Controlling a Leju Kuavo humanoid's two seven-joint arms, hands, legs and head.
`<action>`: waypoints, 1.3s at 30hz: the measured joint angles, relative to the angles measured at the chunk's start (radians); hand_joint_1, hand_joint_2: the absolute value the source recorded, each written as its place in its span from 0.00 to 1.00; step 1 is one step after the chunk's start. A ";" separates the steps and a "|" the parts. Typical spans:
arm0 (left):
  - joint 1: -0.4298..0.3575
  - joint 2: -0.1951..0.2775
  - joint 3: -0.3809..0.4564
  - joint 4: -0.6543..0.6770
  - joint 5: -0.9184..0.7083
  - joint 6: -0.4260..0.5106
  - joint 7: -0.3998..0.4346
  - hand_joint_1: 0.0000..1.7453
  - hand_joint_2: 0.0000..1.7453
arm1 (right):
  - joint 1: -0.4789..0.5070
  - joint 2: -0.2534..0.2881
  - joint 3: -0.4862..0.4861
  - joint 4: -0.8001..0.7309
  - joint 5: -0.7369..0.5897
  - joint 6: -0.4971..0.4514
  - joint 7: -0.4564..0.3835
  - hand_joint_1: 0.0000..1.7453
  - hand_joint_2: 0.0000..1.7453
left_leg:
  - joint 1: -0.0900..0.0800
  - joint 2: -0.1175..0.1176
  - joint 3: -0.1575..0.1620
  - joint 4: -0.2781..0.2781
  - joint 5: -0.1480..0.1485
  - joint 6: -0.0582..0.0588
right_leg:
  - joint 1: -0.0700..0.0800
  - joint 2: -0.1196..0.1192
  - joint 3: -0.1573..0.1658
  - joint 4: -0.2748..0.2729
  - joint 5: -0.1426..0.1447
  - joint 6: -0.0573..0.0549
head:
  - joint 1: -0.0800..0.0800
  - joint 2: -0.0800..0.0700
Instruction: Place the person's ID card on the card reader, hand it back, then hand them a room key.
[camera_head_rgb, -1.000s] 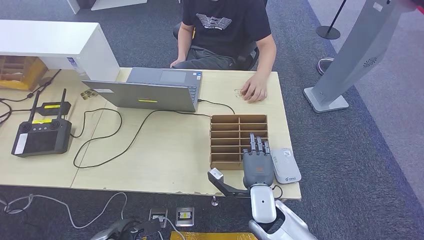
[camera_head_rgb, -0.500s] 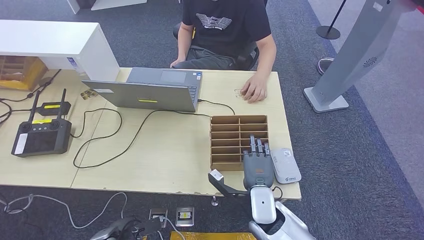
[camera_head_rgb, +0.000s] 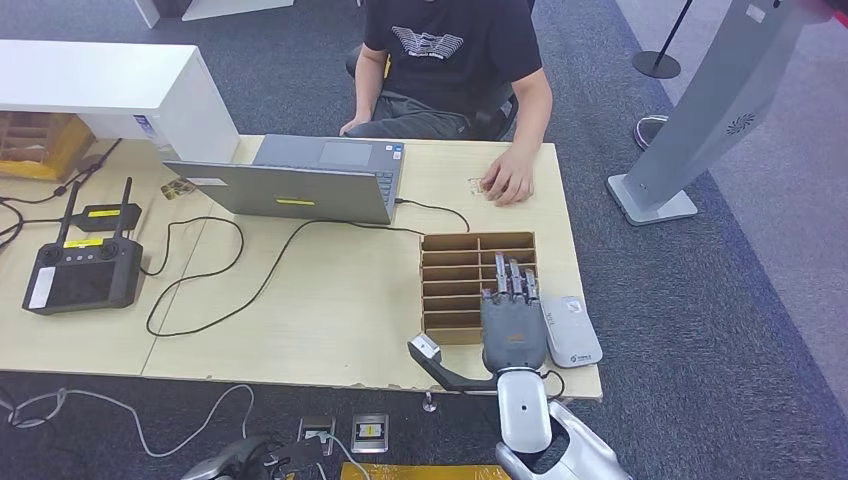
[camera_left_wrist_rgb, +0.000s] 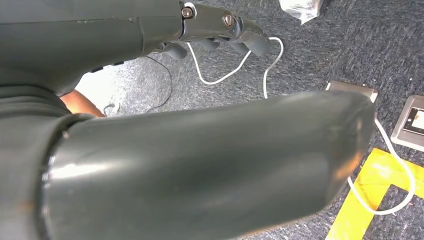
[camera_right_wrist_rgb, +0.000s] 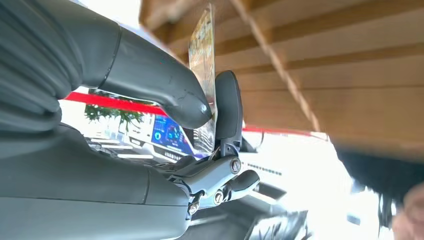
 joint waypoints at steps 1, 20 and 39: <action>0.000 0.000 0.000 0.000 0.000 0.000 0.000 0.00 0.00 | 0.000 0.000 -0.001 -0.025 0.006 0.001 0.000 1.00 1.00 | 0.000 0.000 0.000 0.000 0.000 0.000 | 0.000 0.000 0.000 0.000 0.000 0.000 | 0.000 0.000; 0.003 0.000 0.001 0.002 -0.004 -0.001 -0.023 0.00 0.00 | -0.099 -0.047 0.032 -0.397 0.037 -0.113 0.000 1.00 1.00 | 0.000 0.001 0.000 0.000 0.000 0.000 | 0.000 0.000 0.000 0.000 0.000 0.000 | 0.000 0.000; -0.003 -0.002 -0.001 0.002 0.012 -0.038 -0.046 0.00 0.00 | -0.240 -0.068 0.074 -0.340 -0.023 0.003 -0.015 1.00 1.00 | 0.000 0.000 0.000 0.000 0.000 0.000 | 0.000 0.000 0.000 0.000 0.000 0.000 | 0.000 0.000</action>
